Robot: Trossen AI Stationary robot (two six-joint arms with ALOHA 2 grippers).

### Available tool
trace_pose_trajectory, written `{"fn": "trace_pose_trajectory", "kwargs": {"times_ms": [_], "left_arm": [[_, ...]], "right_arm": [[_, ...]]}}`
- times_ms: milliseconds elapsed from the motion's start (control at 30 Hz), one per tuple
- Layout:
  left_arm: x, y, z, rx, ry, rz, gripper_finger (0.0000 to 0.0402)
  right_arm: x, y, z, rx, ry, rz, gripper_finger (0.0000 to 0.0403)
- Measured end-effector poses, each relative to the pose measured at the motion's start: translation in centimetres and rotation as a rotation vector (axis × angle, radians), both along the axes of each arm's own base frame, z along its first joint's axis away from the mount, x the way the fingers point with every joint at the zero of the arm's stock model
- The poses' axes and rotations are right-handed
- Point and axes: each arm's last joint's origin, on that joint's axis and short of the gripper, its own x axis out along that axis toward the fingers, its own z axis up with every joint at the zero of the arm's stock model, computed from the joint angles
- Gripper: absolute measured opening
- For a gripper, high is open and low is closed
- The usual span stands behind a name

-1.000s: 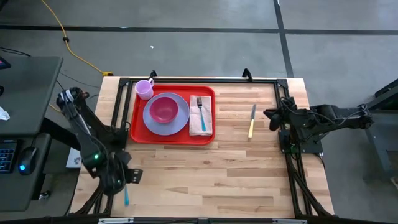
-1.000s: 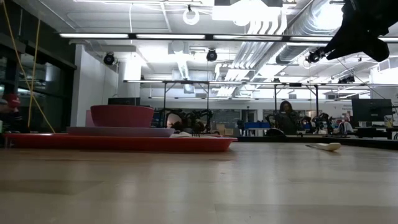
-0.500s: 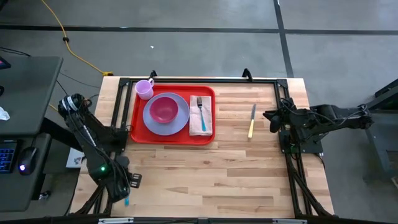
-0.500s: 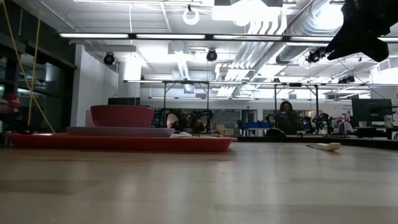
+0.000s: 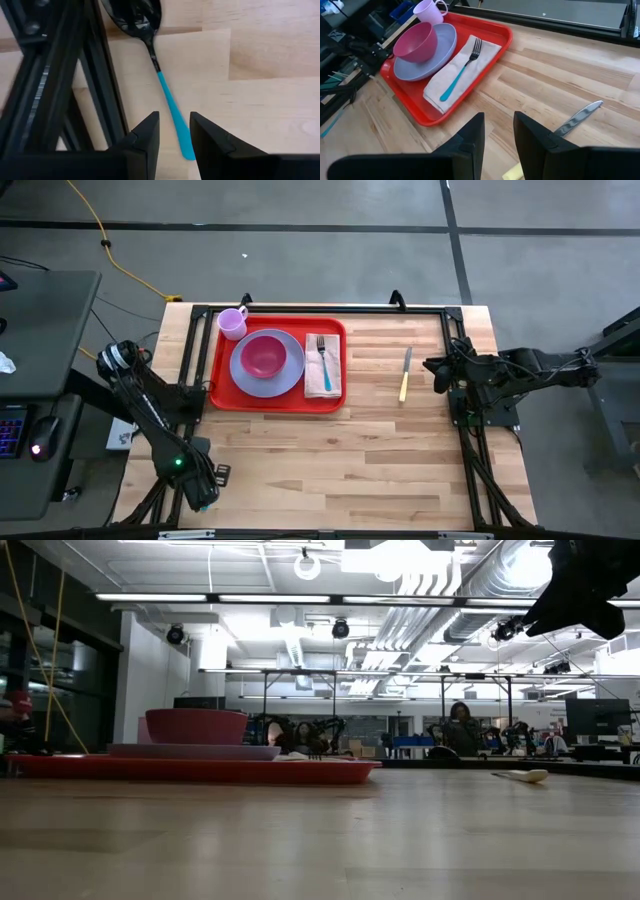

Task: Set up tray
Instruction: Put the blue spoon on the white table napkin to the left of the blue fork

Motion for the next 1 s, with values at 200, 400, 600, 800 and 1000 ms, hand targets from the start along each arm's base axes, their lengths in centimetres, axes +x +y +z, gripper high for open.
{"fn": "trace_pose_trajectory", "kwargs": {"times_ms": [200, 400, 600, 800, 1000], "left_arm": [[0.9, 0.1, -0.8, 0.018, 0.015, 0.031, 0.0138], [1.3, 0.7, -2.0, 0.033, 0.084, 0.059, 0.0138], [0.9, 1.4, -3.4, 0.013, 0.138, 0.067, 0.0138], [0.6, 1.8, -4.1, 0.015, 0.145, 0.064, 0.0138], [0.4, 2.2, -4.7, 0.022, 0.149, 0.065, 0.0138]], "right_arm": [[0.1, 0.0, 0.1, 0.002, -0.012, 0.0, 0.0082], [0.2, 0.0, 0.2, -0.009, -0.021, 0.011, 0.0082], [0.3, 0.1, 0.4, -0.021, -0.029, 0.029, 0.0082], [0.3, 0.1, 0.4, -0.021, -0.034, 0.03, 0.0082], [0.3, 0.0, 0.4, -0.026, -0.036, 0.022, 0.0082]]}}
